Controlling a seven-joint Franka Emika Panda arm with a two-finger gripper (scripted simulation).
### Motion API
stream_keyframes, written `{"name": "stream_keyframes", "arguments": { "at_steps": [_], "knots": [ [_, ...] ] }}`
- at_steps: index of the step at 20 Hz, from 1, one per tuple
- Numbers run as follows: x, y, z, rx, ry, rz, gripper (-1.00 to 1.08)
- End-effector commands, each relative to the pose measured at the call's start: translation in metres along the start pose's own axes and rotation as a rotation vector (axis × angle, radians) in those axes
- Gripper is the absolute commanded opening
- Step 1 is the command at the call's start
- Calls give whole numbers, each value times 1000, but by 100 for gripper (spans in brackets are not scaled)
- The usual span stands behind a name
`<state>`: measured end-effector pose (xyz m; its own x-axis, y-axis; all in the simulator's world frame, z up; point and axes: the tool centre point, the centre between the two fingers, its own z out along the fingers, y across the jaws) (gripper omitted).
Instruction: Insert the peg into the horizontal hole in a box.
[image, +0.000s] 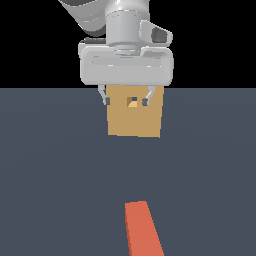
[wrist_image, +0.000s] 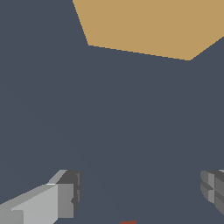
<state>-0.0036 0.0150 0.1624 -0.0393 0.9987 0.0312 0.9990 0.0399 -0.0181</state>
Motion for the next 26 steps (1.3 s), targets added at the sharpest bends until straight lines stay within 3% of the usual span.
{"name": "stream_keyframes", "arguments": {
  "at_steps": [1, 6, 21, 26],
  "knots": [
    [-15, 0, 4, 0, -2, -3, 100],
    [-58, 0, 16, -2, -7, -18, 100],
    [-230, 10, 62, -10, -24, -77, 100],
    [-276, 16, 74, -13, -28, -93, 100]
  ]
}}
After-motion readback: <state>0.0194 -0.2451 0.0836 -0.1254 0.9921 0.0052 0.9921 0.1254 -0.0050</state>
